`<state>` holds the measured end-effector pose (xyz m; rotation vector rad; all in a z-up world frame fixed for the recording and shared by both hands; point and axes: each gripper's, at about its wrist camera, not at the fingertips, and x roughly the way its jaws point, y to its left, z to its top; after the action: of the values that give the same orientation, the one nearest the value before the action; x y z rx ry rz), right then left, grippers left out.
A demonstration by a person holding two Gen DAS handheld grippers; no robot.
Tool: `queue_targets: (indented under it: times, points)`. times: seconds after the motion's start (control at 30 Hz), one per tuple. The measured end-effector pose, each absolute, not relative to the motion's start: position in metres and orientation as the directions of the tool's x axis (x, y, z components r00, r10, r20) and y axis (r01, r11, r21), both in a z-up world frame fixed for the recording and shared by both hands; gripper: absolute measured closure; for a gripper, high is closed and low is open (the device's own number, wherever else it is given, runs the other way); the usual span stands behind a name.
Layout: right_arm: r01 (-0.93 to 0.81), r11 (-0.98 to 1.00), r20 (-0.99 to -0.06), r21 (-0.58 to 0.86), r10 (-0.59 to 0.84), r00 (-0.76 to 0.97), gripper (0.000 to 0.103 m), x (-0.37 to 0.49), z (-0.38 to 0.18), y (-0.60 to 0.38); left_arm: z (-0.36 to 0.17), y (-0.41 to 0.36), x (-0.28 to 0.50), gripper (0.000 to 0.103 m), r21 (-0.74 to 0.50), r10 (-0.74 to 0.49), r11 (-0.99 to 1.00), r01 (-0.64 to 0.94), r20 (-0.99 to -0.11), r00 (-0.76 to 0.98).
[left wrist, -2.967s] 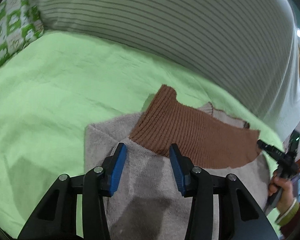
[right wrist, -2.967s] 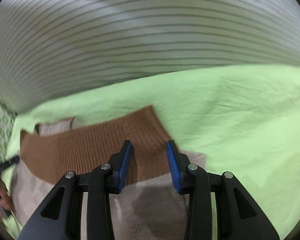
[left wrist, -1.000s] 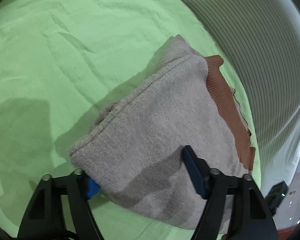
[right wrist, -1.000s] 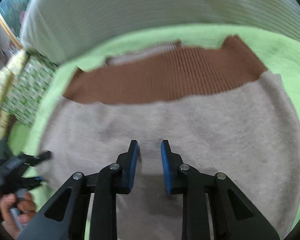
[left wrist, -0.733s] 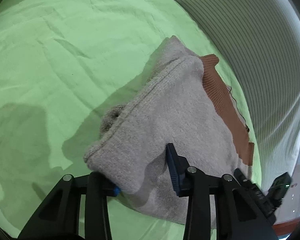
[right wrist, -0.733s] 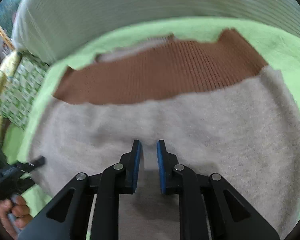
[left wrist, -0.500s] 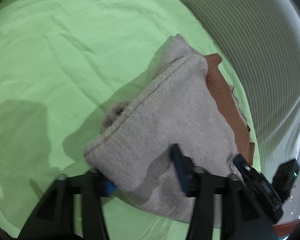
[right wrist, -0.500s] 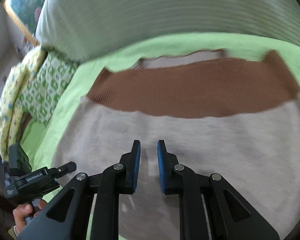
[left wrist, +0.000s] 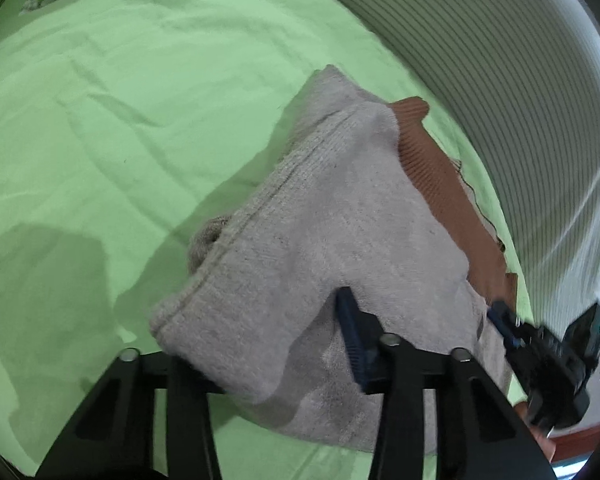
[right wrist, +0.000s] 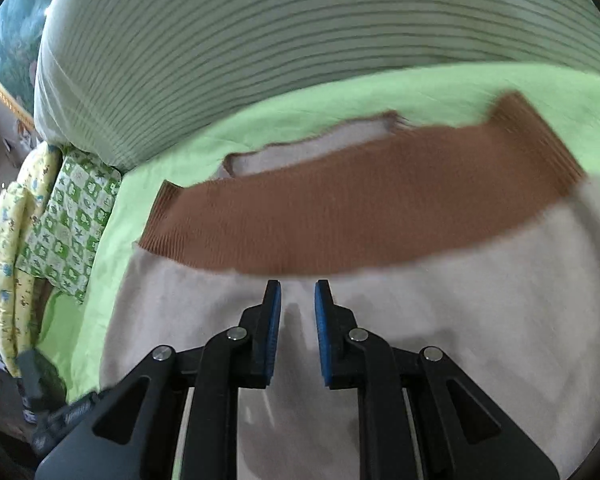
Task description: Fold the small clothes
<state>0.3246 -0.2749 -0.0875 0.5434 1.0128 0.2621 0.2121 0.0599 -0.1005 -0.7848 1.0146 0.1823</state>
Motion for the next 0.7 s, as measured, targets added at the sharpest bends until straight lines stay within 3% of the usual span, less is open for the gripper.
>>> queue_targets:
  times: [0.1, 0.17, 0.33, 0.57, 0.7]
  points:
    - [0.082, 0.833, -0.755, 0.548, 0.45, 0.476, 0.086, 0.312, -0.107, -0.282, -0.093, 0.061, 0.211, 0.079, -0.512, -0.216, 0.727, -0.457, -0.802, 0.556]
    - [0.096, 0.834, -0.774, 0.543, 0.453, 0.443, 0.086, 0.315, -0.124, -0.28, -0.084, 0.057, 0.211, 0.082, -0.504, -0.208, 0.747, -0.434, -0.797, 0.567]
    - [0.109, 0.78, -0.714, 0.617, 0.496, 0.495, 0.086, 0.313, -0.115, -0.294, -0.035, 0.029, 0.221, 0.085, -0.491, -0.218, 0.822, -0.289, -0.74, 0.636]
    - [0.14, 0.697, -0.619, 0.703, 0.503, 0.604, 0.083, 0.276, -0.089, -0.346, 0.035, -0.091, 0.252, 0.093, -0.497, -0.455, 0.856, 0.139, -0.6, 0.658]
    - [0.2, 0.638, -0.584, 0.743, 0.473, 0.66, 0.083, 0.251, -0.09, -0.391, 0.019, -0.182, 0.264, 0.091, -0.472, -0.591, 0.806, 0.356, -0.609, 0.529]
